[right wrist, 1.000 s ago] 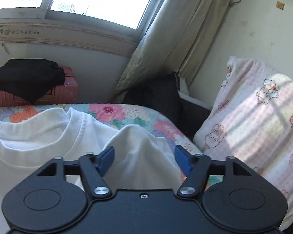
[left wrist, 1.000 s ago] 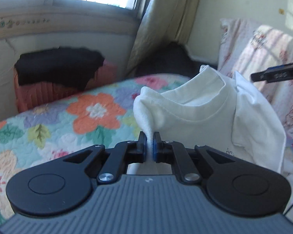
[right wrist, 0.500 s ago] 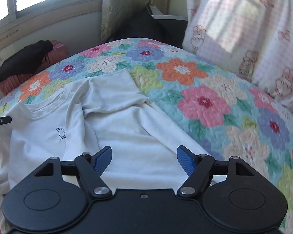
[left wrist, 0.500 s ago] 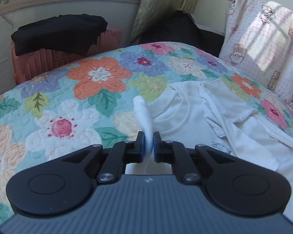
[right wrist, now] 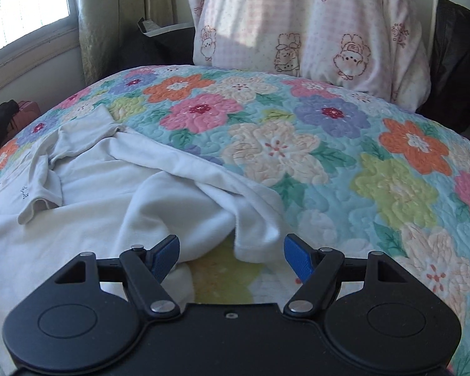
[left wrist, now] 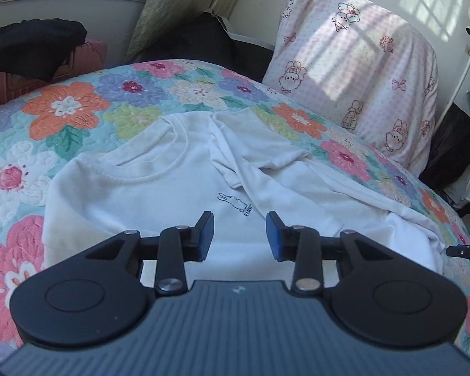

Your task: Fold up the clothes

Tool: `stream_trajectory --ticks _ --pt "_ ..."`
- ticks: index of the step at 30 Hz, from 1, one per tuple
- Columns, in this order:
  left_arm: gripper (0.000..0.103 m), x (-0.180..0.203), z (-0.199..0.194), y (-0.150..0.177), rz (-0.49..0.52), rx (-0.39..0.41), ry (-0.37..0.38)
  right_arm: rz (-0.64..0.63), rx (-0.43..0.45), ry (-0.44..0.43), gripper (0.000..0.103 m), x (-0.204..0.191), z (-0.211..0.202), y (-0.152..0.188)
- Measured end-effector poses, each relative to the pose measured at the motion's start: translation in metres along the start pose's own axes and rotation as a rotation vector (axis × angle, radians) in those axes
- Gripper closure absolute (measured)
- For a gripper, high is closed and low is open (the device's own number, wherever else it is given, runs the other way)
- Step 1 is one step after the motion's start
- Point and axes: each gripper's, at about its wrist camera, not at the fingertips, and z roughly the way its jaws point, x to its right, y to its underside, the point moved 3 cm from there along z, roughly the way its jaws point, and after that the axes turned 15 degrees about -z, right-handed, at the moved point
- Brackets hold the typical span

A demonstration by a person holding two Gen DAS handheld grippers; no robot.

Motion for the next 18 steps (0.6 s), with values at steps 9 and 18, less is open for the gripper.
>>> stream_trajectory --ticks 9,18 --pt "0.061 0.038 0.083 -0.011 0.012 -0.171 -0.036 -0.048 -0.019 -0.023 0.025 0.035 0.04 0.02" --pt "0.101 0.049 0.184 -0.022 0.029 -0.411 -0.056 -0.101 -0.009 -0.131 0.092 0.019 0.076 0.003"
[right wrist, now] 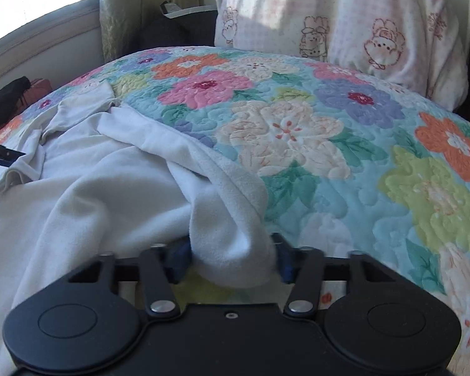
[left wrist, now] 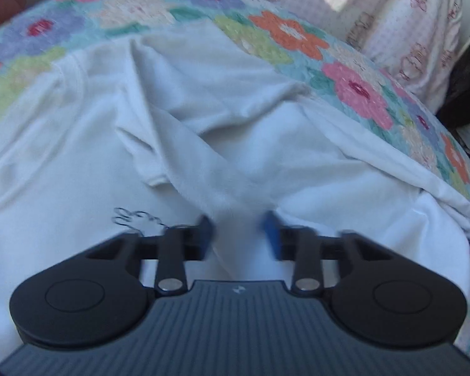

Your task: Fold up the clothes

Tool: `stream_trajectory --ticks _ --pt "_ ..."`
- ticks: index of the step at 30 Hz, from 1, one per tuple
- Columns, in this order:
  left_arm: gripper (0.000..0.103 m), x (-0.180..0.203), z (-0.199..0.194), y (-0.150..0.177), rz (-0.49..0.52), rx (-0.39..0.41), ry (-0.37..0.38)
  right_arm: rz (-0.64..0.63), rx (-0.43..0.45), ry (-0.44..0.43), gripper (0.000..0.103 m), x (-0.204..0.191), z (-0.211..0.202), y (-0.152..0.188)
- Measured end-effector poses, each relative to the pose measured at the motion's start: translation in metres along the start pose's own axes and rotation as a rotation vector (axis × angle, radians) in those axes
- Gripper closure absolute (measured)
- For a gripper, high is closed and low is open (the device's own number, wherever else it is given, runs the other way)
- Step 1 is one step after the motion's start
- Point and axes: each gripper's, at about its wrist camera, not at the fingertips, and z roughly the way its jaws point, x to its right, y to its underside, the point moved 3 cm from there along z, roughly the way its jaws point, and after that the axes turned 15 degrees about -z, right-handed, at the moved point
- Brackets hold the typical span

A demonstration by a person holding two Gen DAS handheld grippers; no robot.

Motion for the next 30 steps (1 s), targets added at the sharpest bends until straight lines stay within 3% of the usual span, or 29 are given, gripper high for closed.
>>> stream_trajectory --ticks 1,2,6,10,12,16,18,20,23,24,25,26,27,30 --pt "0.101 0.001 0.008 -0.005 0.0 -0.048 0.018 0.012 0.019 0.017 0.092 0.01 -0.005 -0.009" --pt "0.101 0.01 0.004 -0.014 0.046 -0.036 0.011 0.028 0.049 0.04 0.092 0.021 -0.012 -0.019" --pt "0.101 0.077 -0.039 -0.052 0.402 0.224 -0.091 0.103 0.154 0.096 0.093 0.073 -0.044 -0.063" --pt "0.101 0.123 -0.068 -0.11 0.404 0.403 -0.074 -0.023 0.149 0.164 0.093 0.082 -0.056 -0.107" --pt "0.101 0.143 -0.074 -0.137 0.416 0.524 -0.108 -0.071 0.133 0.201 0.093 0.082 -0.053 -0.122" --pt "0.101 0.179 -0.075 -0.187 0.492 0.685 -0.227 -0.034 0.081 0.221 0.093 0.093 -0.036 -0.121" --pt "0.101 0.195 -0.081 -0.21 0.489 0.751 -0.235 -0.014 0.049 0.23 0.093 0.096 -0.025 -0.111" --pt "0.1 0.206 -0.095 -0.23 0.45 0.84 -0.181 0.011 0.011 0.235 0.093 0.098 -0.013 -0.097" --pt "0.096 0.209 -0.094 -0.25 0.373 0.798 -0.165 0.054 -0.029 0.246 0.092 0.102 0.004 -0.076" --pt "0.081 0.21 -0.093 -0.256 0.348 0.781 -0.162 0.066 -0.045 0.249 0.091 0.103 0.01 -0.07" --pt "0.052 0.211 -0.092 -0.263 0.323 0.764 -0.158 0.079 -0.064 0.256 0.09 0.104 0.015 -0.065" --pt "0.042 0.206 -0.082 -0.261 0.314 0.703 -0.181 0.092 -0.085 0.264 0.08 0.105 0.02 -0.059" --pt "0.039 0.198 -0.072 -0.252 0.317 0.662 -0.192 0.111 -0.099 0.28 0.067 0.106 0.022 -0.054" --pt "0.039 0.168 -0.046 -0.209 0.36 0.554 -0.186 0.186 -0.08 0.307 0.054 0.112 0.012 -0.043"
